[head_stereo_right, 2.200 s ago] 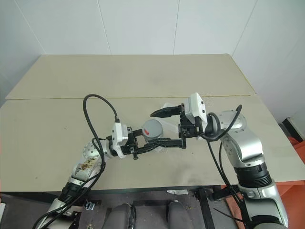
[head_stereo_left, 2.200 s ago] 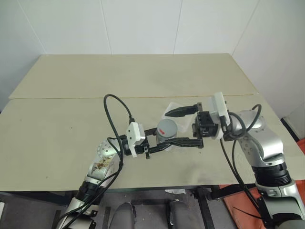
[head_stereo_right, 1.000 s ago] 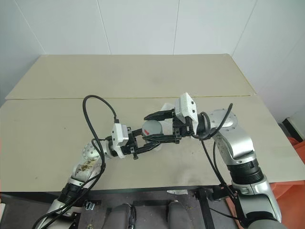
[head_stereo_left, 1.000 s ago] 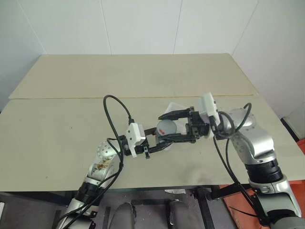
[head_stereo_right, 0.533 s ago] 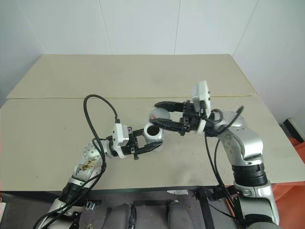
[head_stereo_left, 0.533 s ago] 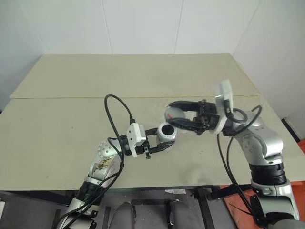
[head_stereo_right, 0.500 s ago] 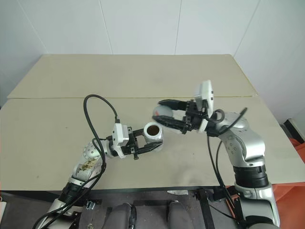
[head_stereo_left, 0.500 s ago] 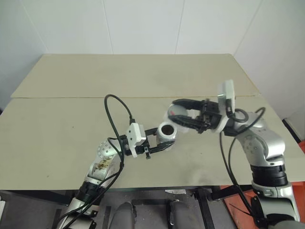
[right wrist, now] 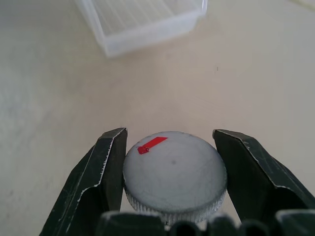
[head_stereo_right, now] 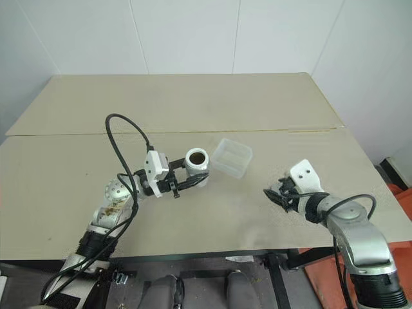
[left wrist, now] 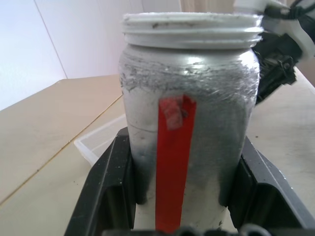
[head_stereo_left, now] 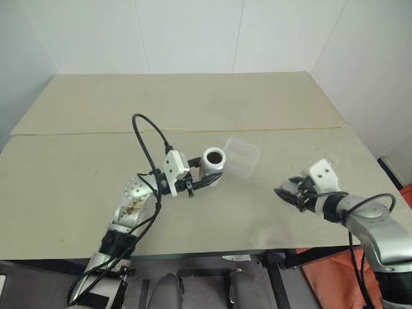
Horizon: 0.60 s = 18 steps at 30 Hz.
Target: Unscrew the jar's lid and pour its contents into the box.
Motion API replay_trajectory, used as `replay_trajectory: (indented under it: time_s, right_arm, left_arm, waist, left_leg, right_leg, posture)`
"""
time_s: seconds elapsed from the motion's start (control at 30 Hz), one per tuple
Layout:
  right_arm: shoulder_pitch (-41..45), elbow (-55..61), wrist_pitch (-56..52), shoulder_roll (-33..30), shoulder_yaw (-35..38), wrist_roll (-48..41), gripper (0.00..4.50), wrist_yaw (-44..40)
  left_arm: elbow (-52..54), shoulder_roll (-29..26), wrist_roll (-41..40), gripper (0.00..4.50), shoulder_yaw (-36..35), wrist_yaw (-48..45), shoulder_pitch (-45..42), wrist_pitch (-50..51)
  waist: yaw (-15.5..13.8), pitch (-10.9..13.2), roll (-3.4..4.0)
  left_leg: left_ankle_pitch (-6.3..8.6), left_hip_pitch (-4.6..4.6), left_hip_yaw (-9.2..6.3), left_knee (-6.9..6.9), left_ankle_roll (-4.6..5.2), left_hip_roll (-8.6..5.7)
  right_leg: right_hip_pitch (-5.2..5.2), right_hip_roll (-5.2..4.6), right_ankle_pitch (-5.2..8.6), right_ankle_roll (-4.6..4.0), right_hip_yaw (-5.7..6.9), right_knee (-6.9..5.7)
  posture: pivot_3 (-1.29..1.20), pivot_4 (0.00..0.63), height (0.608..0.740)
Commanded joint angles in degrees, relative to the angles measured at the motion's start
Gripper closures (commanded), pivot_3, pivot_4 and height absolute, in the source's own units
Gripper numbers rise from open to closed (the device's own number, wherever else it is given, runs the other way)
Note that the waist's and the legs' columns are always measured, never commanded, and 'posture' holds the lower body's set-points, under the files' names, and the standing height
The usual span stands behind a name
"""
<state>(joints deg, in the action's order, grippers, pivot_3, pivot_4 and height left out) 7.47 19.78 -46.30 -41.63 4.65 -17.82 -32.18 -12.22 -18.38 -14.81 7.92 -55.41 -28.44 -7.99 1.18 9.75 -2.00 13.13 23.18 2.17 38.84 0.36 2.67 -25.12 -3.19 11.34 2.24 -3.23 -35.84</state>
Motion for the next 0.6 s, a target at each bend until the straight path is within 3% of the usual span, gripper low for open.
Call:
replay_trajectory:
  time_s: [0.03,0.1,0.13,0.27,0.4,0.6]
  right_arm:
    - [0.17,2.51,-4.71,-1.10,0.00,-0.06,0.90,0.76]
    - [-0.19,3.17,-6.54,-1.26,0.62,-1.02,0.18,0.02]
    - [-0.38,3.70,-6.78,-1.54,0.86,-1.35,0.05,-0.59]
    - [1.81,6.14,-5.73,-2.18,2.11,-2.21,0.05,-1.31]
    - [3.69,8.81,1.89,-1.62,3.86,-2.85,0.05,-3.50]
    - [3.16,12.45,6.58,-1.32,5.60,-4.35,0.05,-5.25]
  left_arm:
    - [-1.99,-0.11,0.62,2.55,-1.04,-0.02,-2.09,-2.74]
    - [-3.53,0.26,0.76,2.55,-1.35,0.59,-3.20,-3.38]
    - [-4.40,0.47,0.94,2.55,-1.41,0.90,-3.78,-3.67]
    - [-9.67,1.18,4.15,2.55,-0.96,3.16,-7.65,-5.98]
    - [-18.06,1.72,8.76,2.55,-0.15,5.67,-14.77,-9.71]
    - [-37.94,1.91,17.65,2.55,2.41,9.85,-29.39,-19.84]
  waist:
    - [-0.08,0.00,0.00]
    - [-0.17,0.00,0.00]
    - [-0.25,0.00,0.00]
    - [-0.38,0.00,-0.01]
    - [-0.40,0.01,-0.02]
    - [-0.53,0.02,-0.03]
  left_leg:
    - [0.00,0.00,-0.01,0.00,0.00,0.01]
    - [0.00,0.02,-0.01,0.00,0.00,0.00]
    - [0.00,0.04,-0.01,0.00,0.00,0.00]
    - [0.00,0.10,-0.01,0.00,0.00,-0.02]
    - [0.00,0.13,-0.02,0.01,0.00,-0.06]
    - [0.00,0.23,-0.05,-0.04,0.01,-0.08]
  right_leg:
    - [0.00,0.02,0.01,-0.01,0.00,0.00]
    - [-0.01,0.01,0.00,0.02,0.00,0.01]
    - [-0.01,0.01,-0.03,0.05,0.00,0.05]
    - [-0.01,-0.01,-0.04,0.11,0.00,0.13]
    - [-0.01,-0.01,-0.09,0.21,-0.01,0.15]
    - [0.00,-0.02,-0.12,0.30,0.02,0.39]
  posture:
    - [0.00,0.150,0.740]
    - [0.00,0.150,0.740]
    - [0.00,0.150,0.740]
    - [0.00,0.150,0.740]
    - [0.00,0.150,0.740]
    - [0.00,0.150,0.740]
